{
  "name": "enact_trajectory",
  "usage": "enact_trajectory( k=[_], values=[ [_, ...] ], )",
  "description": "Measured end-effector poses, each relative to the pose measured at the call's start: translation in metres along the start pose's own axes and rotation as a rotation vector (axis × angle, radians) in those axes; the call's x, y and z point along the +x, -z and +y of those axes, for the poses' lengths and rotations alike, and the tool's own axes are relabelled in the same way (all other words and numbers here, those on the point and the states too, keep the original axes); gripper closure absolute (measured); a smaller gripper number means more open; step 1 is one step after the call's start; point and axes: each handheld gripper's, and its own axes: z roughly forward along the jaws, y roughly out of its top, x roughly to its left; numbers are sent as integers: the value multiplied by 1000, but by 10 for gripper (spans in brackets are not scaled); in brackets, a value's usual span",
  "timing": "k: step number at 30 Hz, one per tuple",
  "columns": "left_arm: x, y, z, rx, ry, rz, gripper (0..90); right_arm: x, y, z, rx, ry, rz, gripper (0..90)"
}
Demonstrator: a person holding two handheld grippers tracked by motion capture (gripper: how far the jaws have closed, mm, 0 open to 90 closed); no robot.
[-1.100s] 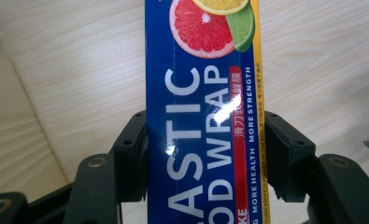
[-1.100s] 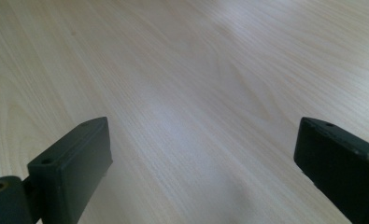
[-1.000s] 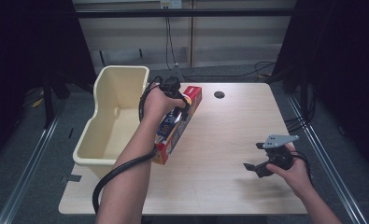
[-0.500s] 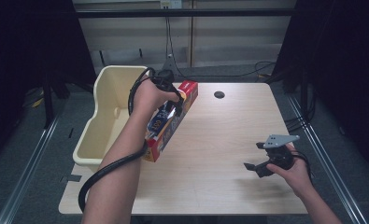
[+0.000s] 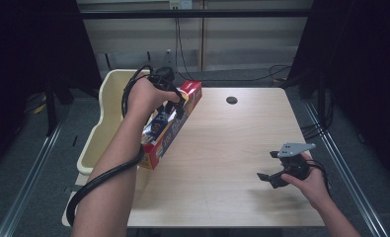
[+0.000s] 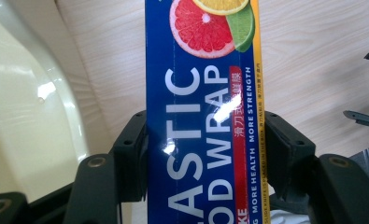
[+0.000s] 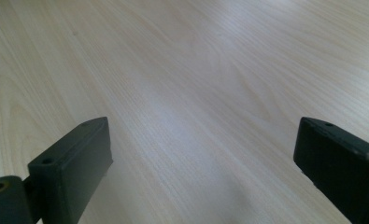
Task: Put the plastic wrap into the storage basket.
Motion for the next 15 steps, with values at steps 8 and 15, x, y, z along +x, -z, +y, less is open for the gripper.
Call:
enact_trajectory(
  k=[8,15],
  values=[
    [2,15,-2,-15,10,-9,414,1,0,0,-1,3,1,42],
    [7,27,-5,-14,26,-16,415,0,0,0,-1,-1,6,42]
  ],
)
